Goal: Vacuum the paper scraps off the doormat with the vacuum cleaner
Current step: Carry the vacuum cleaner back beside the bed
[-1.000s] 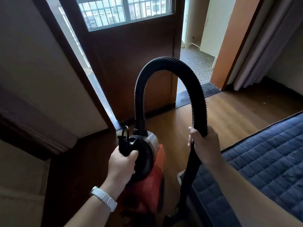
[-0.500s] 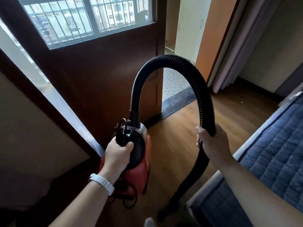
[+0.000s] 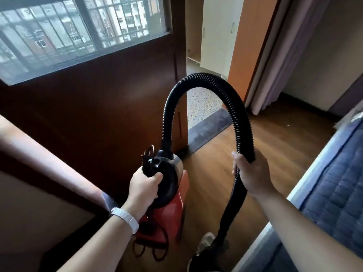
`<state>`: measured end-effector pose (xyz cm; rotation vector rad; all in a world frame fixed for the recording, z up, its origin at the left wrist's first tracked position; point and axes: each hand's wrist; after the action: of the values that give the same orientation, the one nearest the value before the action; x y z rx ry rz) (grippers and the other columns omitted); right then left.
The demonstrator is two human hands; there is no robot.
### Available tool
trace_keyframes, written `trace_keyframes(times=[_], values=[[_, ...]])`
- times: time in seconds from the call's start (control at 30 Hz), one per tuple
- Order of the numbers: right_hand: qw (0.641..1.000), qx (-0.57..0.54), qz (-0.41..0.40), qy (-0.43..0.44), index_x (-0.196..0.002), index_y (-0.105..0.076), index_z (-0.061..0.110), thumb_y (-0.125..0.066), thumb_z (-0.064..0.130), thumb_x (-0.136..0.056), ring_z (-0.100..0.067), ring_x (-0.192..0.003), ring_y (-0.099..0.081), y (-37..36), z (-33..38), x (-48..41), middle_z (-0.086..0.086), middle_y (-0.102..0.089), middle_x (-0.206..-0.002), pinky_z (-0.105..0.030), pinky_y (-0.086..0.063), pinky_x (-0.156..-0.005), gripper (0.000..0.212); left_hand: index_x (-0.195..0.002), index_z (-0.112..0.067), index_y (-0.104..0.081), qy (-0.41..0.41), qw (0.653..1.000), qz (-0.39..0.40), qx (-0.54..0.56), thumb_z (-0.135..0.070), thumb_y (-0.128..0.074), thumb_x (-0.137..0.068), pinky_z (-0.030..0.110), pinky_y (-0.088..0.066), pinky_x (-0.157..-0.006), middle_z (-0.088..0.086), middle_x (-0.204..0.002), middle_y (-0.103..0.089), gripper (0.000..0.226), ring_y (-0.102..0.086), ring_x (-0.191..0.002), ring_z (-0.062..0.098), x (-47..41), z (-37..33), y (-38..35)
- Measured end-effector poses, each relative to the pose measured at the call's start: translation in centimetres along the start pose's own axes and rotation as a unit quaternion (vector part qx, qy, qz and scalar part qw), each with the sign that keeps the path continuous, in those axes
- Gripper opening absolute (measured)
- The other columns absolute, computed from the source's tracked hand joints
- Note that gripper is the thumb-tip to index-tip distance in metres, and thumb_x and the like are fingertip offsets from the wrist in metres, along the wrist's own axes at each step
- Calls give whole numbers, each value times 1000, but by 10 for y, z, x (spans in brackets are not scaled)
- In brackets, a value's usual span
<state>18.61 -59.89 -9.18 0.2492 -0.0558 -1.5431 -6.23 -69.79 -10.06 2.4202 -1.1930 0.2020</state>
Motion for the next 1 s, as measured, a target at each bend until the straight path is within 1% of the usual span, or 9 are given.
trace_keyframes(times=[0.1, 0.27, 0.4, 0.47, 0.57, 0.8, 0.87, 0.93, 1.0], values=[[1000, 1, -16, 0, -70, -52, -4, -62, 30, -78, -18, -41, -53, 12, -7, -52, -7, -56, -47, -20, -42, -47, 36, -86, -13, -63, -3, 1000, 11, -16, -6, -61, -84, 27, -43, -42, -2, -50, -54, 9, -48, -36, 14, -34, -28, -35], [999, -6, -45, -11, -71, -53, -4, -61, 30, -80, -20, -45, -54, 46, -21, -129, -8, -56, -49, -23, -45, -50, 36, -88, -20, -63, -38, 998, 23, -49, -8, -63, -86, 23, -41, -37, -1, -53, -56, 12, -48, -33, 12, -80, -79, -99], [998, -1, -63, -6, -68, -51, -1, -61, 29, -81, -22, -46, -55, 68, -23, -170, -8, -56, -49, -25, -46, -52, 34, -92, -17, -64, -60, 996, 50, -36, -6, -61, -88, 21, -41, -36, 0, -53, -52, 12, -44, -33, 8, -106, -119, -146], [997, 9, -77, -3, -66, -51, 1, -62, 34, -79, -22, -47, -55, 85, -24, -186, -8, -56, -49, -25, -45, -53, 37, -92, -15, -63, -61, 996, 65, -30, -5, -61, -88, 21, -40, -35, 3, -55, -51, 11, -43, -33, 8, -118, -139, -172], [993, 18, -119, -10, -67, -52, 1, -60, 44, -75, -21, -48, -56, 111, -31, -207, -6, -57, -49, -22, -46, -54, 44, -91, -17, -65, -83, 991, 96, -43, -9, -63, -86, 23, -43, -38, 2, -57, -55, 10, -48, -36, 13, -138, -162, -213], [976, 26, -210, -51, -73, -54, 5, -59, 49, -74, -20, -46, -54, 149, -74, -261, -9, -58, -50, -26, -45, -53, 44, -84, -22, -65, -87, 977, 189, -53, -12, -64, -84, 28, -47, -46, 0, -61, -60, 10, -55, -48, 17, -187, -198, -318], [970, 35, -233, -62, -72, -54, 2, -58, 50, -74, -21, -46, -55, 161, -84, -287, -10, -59, -51, -27, -46, -54, 48, -87, -19, -65, -86, 970, 218, -60, -12, -63, -85, 27, -46, -44, 2, -63, -60, 8, -56, -51, 17, -207, -209, -351], [965, 42, -252, -65, -72, -54, 1, -58, 49, -74, -22, -46, -55, 174, -91, -317, -13, -58, -51, -28, -46, -54, 48, -86, -11, -63, -87, 964, 241, -66, -10, -62, -85, 25, -43, -41, 4, -59, -55, 1, -51, -45, 16, -230, -220, -385], [960, 48, -270, -65, -73, -53, 1, -58, 48, -75, -22, -44, -53, 187, -95, -347, -14, -56, -50, -27, -45, -53, 47, -82, -8, -60, -90, 958, 258, -83, -10, -62, -86, 23, -39, -37, 4, -53, -51, 5, -46, -38, 16, -254, -233, -420]])
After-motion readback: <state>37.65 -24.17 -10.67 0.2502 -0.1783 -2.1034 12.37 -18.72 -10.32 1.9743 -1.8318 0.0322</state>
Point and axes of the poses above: each hand's wrist, its own x-axis away from the middle knuckle, its own y-axis out of the back of the hand, z = x × y
